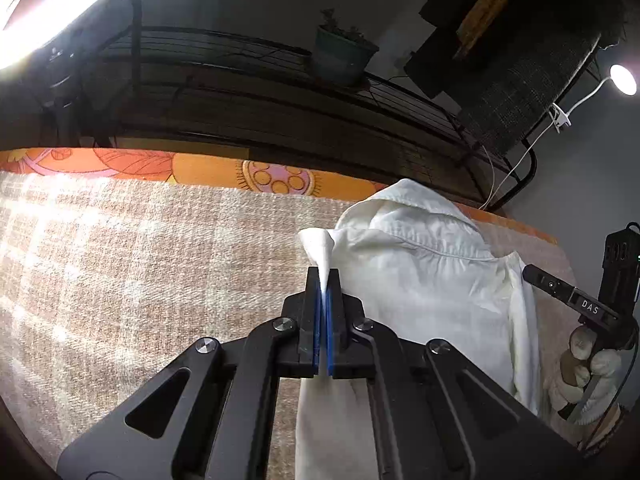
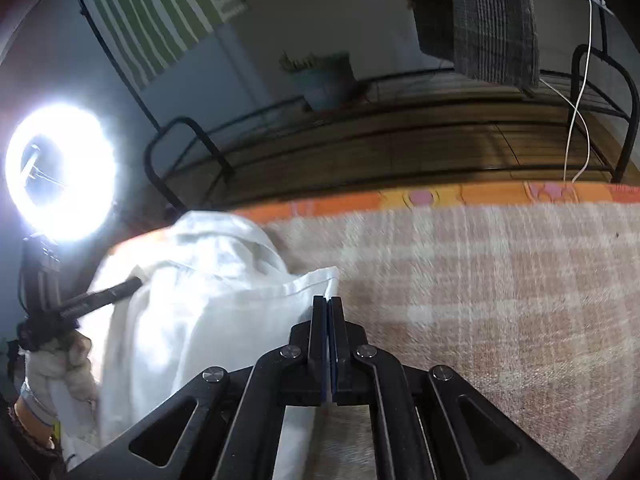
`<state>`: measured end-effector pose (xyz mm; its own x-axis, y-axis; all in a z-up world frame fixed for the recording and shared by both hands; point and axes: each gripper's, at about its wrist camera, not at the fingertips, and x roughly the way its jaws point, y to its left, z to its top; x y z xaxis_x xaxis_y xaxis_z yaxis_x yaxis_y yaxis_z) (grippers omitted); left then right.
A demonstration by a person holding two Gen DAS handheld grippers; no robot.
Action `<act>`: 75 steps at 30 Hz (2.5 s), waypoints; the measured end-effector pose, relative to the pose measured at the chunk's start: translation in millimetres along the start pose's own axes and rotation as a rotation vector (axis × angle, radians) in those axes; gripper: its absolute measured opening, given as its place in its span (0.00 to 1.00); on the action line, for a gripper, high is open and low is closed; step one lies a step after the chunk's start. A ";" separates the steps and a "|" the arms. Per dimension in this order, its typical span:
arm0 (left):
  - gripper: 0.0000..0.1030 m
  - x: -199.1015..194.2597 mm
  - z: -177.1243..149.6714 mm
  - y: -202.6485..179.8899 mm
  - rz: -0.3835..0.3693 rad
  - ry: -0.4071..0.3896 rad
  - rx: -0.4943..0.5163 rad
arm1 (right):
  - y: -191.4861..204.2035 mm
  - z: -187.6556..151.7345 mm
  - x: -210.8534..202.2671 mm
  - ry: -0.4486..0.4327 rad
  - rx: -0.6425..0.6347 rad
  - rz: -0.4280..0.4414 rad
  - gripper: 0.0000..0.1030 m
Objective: Fold small clothes
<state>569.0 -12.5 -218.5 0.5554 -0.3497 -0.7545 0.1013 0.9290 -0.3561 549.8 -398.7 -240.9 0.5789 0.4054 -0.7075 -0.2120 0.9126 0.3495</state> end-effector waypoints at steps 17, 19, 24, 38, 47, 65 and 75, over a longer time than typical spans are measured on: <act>0.00 -135.2 -13.7 -49.4 -0.064 -0.136 0.169 | 58.7 -9.1 -147.4 -0.135 -0.103 0.069 0.00; 0.00 -153.6 -19.7 -57.7 -0.050 -0.137 0.210 | 69.6 -16.5 -164.4 -0.138 -0.130 0.055 0.00; 0.00 -193.2 -53.3 -68.1 -0.037 -0.167 0.266 | 85.6 -43.3 -202.2 -0.146 -0.146 0.066 0.00; 0.00 -233.3 -192.6 -48.6 0.015 -0.130 0.297 | 107.2 -162.3 -240.0 -0.071 -0.187 0.040 0.00; 0.00 -248.7 -268.2 -53.8 0.034 -0.066 0.346 | 93.4 -231.0 -253.6 -0.025 -0.192 -0.006 0.00; 0.37 -234.3 -286.3 5.4 -0.166 0.087 -0.121 | 41.2 -274.1 -230.7 0.119 0.180 0.115 0.53; 0.01 -232.6 -288.7 12.7 -0.271 0.092 -0.208 | 52.1 -277.6 -216.6 0.104 0.225 0.273 0.00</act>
<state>202.8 45.6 -206.7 0.4539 -0.5987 -0.6600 0.0597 0.7594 -0.6478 194.8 -424.4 -240.0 0.4394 0.6463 -0.6239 -0.1630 0.7403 0.6522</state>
